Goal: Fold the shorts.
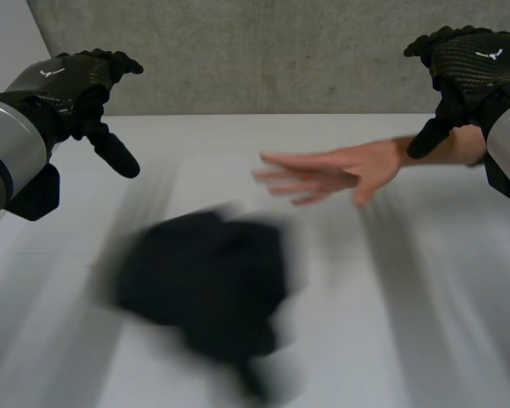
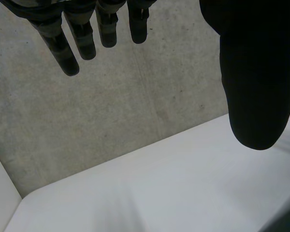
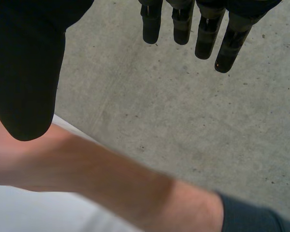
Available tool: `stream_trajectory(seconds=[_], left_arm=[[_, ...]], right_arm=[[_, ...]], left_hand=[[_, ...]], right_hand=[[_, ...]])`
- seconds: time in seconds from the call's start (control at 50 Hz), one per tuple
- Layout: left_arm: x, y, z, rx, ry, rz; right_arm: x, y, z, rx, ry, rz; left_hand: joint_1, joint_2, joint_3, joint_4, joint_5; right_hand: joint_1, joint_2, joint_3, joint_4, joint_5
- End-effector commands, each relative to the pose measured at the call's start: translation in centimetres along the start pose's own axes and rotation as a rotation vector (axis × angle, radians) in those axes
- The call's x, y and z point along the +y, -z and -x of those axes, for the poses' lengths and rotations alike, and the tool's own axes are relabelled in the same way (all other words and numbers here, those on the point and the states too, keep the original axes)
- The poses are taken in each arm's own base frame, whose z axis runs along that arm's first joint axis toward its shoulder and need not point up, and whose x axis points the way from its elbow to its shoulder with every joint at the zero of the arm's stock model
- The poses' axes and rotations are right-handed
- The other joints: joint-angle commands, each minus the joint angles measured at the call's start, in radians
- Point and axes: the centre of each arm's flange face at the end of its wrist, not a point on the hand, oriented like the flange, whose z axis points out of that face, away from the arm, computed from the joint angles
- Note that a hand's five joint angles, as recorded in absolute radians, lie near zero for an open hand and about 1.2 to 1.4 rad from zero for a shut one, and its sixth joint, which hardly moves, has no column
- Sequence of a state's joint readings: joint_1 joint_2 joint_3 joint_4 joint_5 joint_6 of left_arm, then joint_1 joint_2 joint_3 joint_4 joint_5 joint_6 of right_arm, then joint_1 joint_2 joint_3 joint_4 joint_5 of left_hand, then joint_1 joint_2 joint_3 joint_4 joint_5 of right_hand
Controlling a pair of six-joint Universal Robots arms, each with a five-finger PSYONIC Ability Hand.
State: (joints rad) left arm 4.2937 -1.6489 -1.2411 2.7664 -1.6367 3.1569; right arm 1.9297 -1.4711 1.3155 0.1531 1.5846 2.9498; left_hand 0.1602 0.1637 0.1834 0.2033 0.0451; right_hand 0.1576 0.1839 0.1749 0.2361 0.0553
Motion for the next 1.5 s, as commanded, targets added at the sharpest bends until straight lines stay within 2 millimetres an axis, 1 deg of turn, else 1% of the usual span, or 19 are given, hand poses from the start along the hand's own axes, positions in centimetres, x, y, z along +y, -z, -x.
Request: stream_trajectory(seconds=[0.02,0.18,0.34,0.48,0.58,0.66,0.68,0.74,0.76,0.82,0.84,0.88,0.9,0.92,0.96,1.08,1.14,1.26,1.5], left_arm=[[0.1,-0.1,0.0,0.0,0.0,-0.007],[0.1,-0.3,0.0,-0.003,-0.001,-0.01],[0.6,-0.7,0.1,-0.006,-0.008,0.01],[1.3,-1.3,0.2,-0.012,-0.119,0.038],[2.5,-1.6,0.7,-0.024,-0.222,0.078],[4.1,-2.0,2.1,-0.067,-0.288,0.143],[5.0,-2.1,3.0,-0.097,-0.312,0.181],[6.3,-2.1,4.1,-0.141,-0.354,0.236],[7.1,-2.1,4.8,-0.166,-0.394,0.267],[8.5,-2.2,6.0,-0.202,-0.456,0.313],[9.1,-2.4,7.1,-0.233,-0.497,0.334],[9.8,-2.6,8.3,-0.27,-0.531,0.359],[10.3,-2.8,9.8,-0.318,-0.562,0.381],[10.5,-2.8,10.5,-0.338,-0.571,0.389],[11.1,-3.0,12.4,-0.398,-0.61,0.417],[12.2,-3.0,15.6,-0.466,-0.671,0.493],[12.7,-2.9,16.2,-0.474,-0.682,0.521],[13.8,-3.0,16.6,-0.462,-0.693,0.568],[16.1,-2.8,18.3,-0.459,-0.712,0.68]], right_arm=[[0.2,0.0,0.0,-0.002,0.0,0.002],[0.2,0.0,0.1,-0.003,0.002,0.002],[0.4,0.0,0.3,-0.014,0.003,0.006],[0.8,-0.1,1.0,-0.059,0.035,0.018],[2.1,-0.2,2.5,-0.162,0.101,0.051],[2.6,-0.4,2.9,-0.188,0.128,0.058],[2.6,-0.4,2.9,-0.188,0.129,0.058],[3.1,-0.5,3.2,-0.194,0.131,0.069],[3.3,-0.6,3.3,-0.198,0.131,0.076],[4.0,-0.9,3.6,-0.211,0.133,0.094],[4.1,-0.9,3.7,-0.213,0.133,0.097],[4.3,-0.9,3.8,-0.216,0.133,0.104],[4.4,-1.0,3.9,-0.217,0.133,0.105],[4.5,-0.9,4.0,-0.221,0.133,0.108],[4.6,-0.9,4.3,-0.229,0.135,0.11],[4.8,-0.8,4.8,-0.243,0.136,0.116],[4.8,-0.7,4.9,-0.245,0.137,0.117],[4.9,-0.7,5.0,-0.249,0.137,0.119],[5.2,-0.7,5.3,-0.257,0.137,0.125]], left_hand=[[0.014,0.011,-0.009,-0.029,-0.045],[0.014,0.011,-0.009,-0.029,-0.045],[0.014,0.011,-0.009,-0.029,-0.045],[0.014,0.011,-0.009,-0.029,-0.045],[0.014,0.011,-0.009,-0.029,-0.045],[0.018,0.015,-0.005,-0.025,-0.041],[0.021,0.017,-0.002,-0.022,-0.038],[0.021,0.018,-0.002,-0.022,-0.038],[0.021,0.018,-0.002,-0.022,-0.038],[0.021,0.018,-0.002,-0.022,-0.038],[0.021,0.018,-0.002,-0.022,-0.038],[0.027,0.023,0.004,-0.016,-0.033],[0.03,0.026,0.007,-0.013,-0.03],[0.03,0.026,0.007,-0.013,-0.03],[0.05,0.047,0.027,0.007,-0.009],[0.08,0.076,0.056,0.036,0.02],[0.08,0.076,0.056,0.037,0.02],[0.08,0.076,0.056,0.037,0.02],[0.08,0.076,0.056,0.037,0.02]], right_hand=[[0.017,-0.009,0.0,-0.062,-0.055],[0.017,-0.009,0.0,-0.062,-0.055],[0.017,-0.009,0.0,-0.062,-0.055],[0.017,-0.009,0.0,-0.062,-0.055],[0.017,-0.009,0.0,-0.062,-0.055],[0.017,-0.009,0.0,-0.062,-0.055],[0.017,-0.009,0.0,-0.062,-0.055],[0.017,-0.009,0.0,-0.062,-0.055],[0.017,-0.009,0.0,-0.062,-0.055],[0.017,-0.009,0.0,-0.062,-0.055],[0.017,-0.009,0.0,-0.062,-0.055],[0.017,-0.009,0.0,-0.062,-0.055],[0.017,-0.009,0.0,-0.062,-0.055],[0.017,-0.009,0.0,-0.062,-0.055],[0.017,-0.009,0.0,-0.062,-0.055],[0.017,-0.009,0.0,-0.062,-0.055],[0.017,-0.009,0.0,-0.062,-0.055],[0.017,-0.009,0.0,-0.062,-0.055],[0.017,-0.009,0.0,-0.062,-0.055]])
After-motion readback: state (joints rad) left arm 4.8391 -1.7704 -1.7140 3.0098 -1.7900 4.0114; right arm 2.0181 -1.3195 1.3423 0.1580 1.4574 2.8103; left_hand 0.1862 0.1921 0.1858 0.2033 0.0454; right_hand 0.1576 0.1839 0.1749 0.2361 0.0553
